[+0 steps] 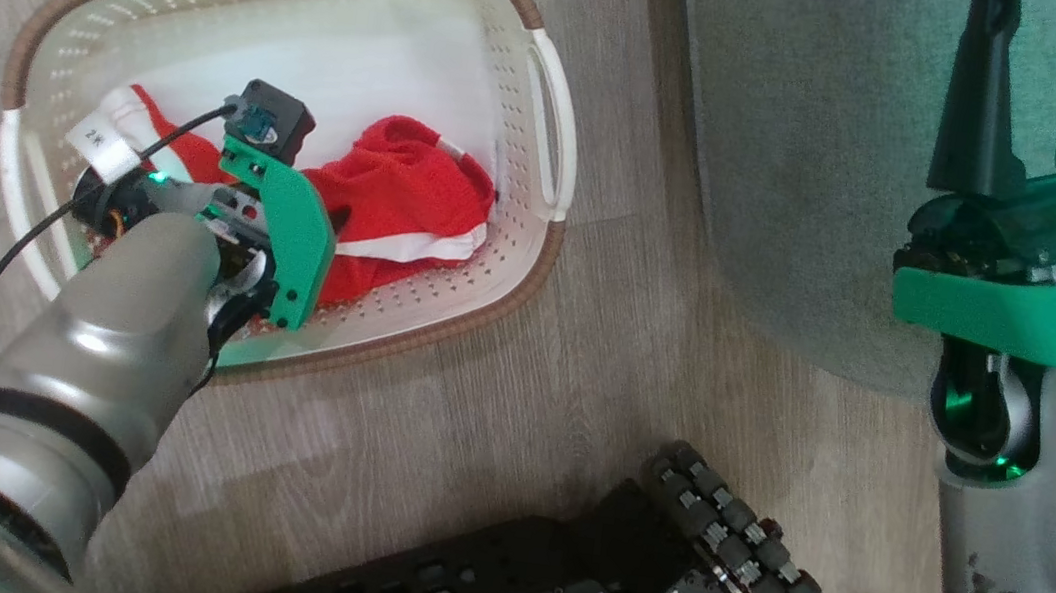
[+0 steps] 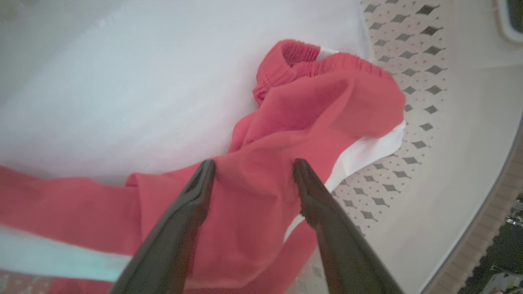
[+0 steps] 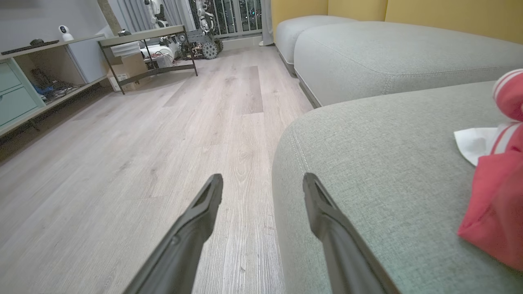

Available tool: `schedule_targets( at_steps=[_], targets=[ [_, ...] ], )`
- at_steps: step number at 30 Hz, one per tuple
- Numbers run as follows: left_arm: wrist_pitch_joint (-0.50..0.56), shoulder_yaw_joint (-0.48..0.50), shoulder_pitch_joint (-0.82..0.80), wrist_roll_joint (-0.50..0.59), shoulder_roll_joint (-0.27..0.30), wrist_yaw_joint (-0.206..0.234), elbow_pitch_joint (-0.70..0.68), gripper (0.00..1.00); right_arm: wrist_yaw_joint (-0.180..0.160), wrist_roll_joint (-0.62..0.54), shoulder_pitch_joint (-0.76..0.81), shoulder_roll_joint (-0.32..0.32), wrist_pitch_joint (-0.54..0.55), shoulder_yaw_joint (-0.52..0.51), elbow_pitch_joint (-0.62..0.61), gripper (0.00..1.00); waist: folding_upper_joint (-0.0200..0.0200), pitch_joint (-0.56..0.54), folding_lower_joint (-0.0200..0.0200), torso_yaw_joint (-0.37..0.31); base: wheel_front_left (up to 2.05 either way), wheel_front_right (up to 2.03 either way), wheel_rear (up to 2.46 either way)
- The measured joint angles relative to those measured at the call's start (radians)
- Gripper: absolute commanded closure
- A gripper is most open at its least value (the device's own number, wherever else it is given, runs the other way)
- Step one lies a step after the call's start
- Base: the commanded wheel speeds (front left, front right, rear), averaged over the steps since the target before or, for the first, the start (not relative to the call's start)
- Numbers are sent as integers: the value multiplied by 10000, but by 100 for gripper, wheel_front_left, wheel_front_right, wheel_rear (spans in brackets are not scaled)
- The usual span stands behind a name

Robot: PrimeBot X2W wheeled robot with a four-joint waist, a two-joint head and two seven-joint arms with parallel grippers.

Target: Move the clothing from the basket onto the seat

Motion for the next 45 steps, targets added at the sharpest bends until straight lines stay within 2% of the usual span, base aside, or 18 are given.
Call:
schedule_targets(
  at_steps=[13, 16, 17, 18, 20, 21, 26, 30, 37, 45],
  targets=[
    [966, -1354, -139, -809, 399, 0, 50, 0, 2, 0, -20, 35, -2, 105, -12, 0, 0, 429, -1, -193, 0, 0, 0],
    [965, -1578, -143, -1030, 493, 0, -31, 32, 0, 0, -32, 38, -2, 107, -6, 0, 0, 393, -1, -198, 0, 0, 0],
    [965, -1609, -143, -1099, 506, 0, -33, 47, 0, 0, -38, 42, -2, 107, 0, 0, 0, 377, -1, -197, 0, 0, 0],
    [963, -1645, -143, -1175, 518, 0, -44, 56, 2, 2, -48, 44, -2, 107, 8, 0, 0, 357, -1, -193, 0, 0, 0],
    [934, -1799, -148, -1289, 523, 0, -102, 95, 0, 0, -74, 46, -2, 102, 25, 0, 1, 318, -1, -172, 0, 0, 0],
    [867, -1893, -150, -1354, 522, 0, -123, 100, 0, 0, -85, 46, -2, 100, 38, 0, 1, 293, -1, -157, 0, 0, 0],
    [439, -2240, -122, -1662, 522, 0, -247, 100, 2, 0, -168, 58, -2, 90, 119, 0, 1, -66, -1, -89, 0, 0, 0],
    [-405, -2431, -69, -1866, 416, 0, -430, 100, 2, 0, -163, 58, -2, 48, 167, 0, 1, -584, -1, -24, 0, 0, 0],
    [-1820, -2702, 612, -1983, -217, 0, -382, 100, 0, 0, 118, 6, -12, -86, 370, 0, 1, -1752, -1, 195, 0, 0, 0],
    [-2989, -2901, 756, -2297, -621, 0, -395, 100, 0, -4, 708, -357, -29, -186, 556, 0, 1, -3198, -1, 555, 0, 0, 0]
  ],
)
